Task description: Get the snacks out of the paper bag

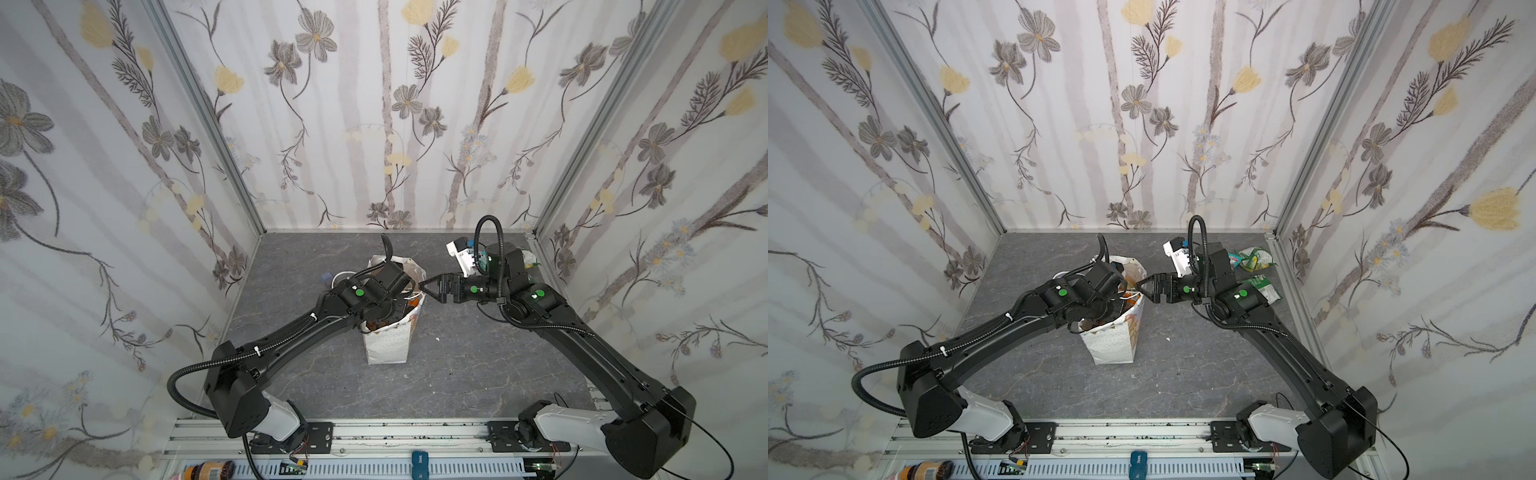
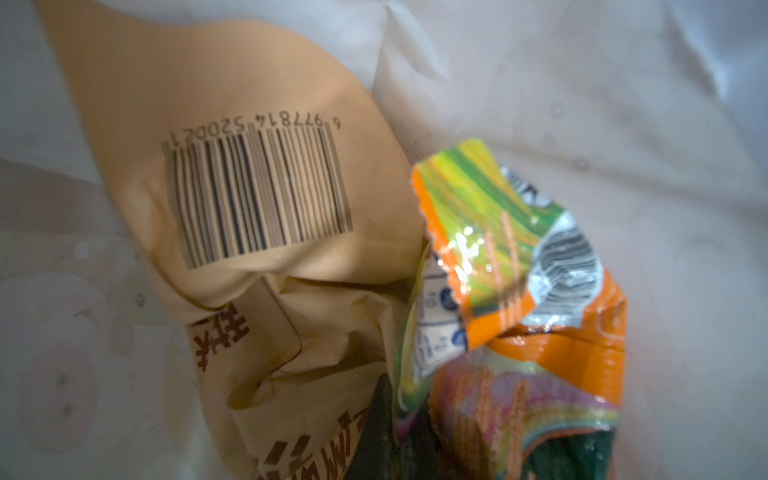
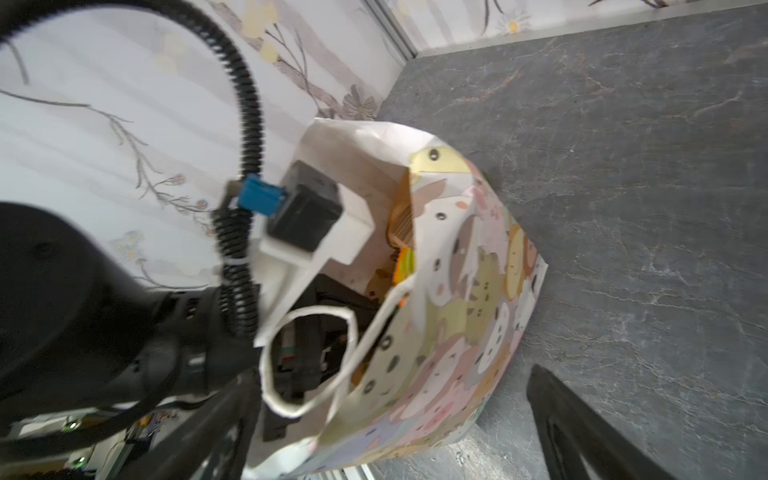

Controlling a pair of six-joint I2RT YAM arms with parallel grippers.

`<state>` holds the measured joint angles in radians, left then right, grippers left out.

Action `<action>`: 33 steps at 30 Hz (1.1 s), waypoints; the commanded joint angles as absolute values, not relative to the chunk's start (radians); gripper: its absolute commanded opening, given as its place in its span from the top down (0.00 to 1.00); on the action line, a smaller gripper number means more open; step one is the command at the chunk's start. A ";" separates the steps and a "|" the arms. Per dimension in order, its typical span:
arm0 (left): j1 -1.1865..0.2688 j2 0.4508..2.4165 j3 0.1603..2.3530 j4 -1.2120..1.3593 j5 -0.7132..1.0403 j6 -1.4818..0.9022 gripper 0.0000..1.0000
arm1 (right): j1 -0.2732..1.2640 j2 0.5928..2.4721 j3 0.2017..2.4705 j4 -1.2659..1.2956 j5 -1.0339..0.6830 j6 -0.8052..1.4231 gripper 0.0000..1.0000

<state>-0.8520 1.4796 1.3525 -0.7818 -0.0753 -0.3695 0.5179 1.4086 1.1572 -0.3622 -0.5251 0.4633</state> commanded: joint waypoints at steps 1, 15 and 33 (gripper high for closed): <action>-0.853 1.449 1.355 -0.718 -0.092 -0.364 1.00 | 0.521 1.443 1.158 -0.387 -0.396 0.445 0.01; -0.850 1.382 1.339 -0.668 -0.078 -0.351 1.00 | 0.517 1.471 1.150 -0.457 -0.301 0.412 0.01; -0.856 1.307 1.206 -0.364 -0.059 -0.094 1.00 | 0.555 1.447 1.222 -0.466 -0.390 0.428 0.16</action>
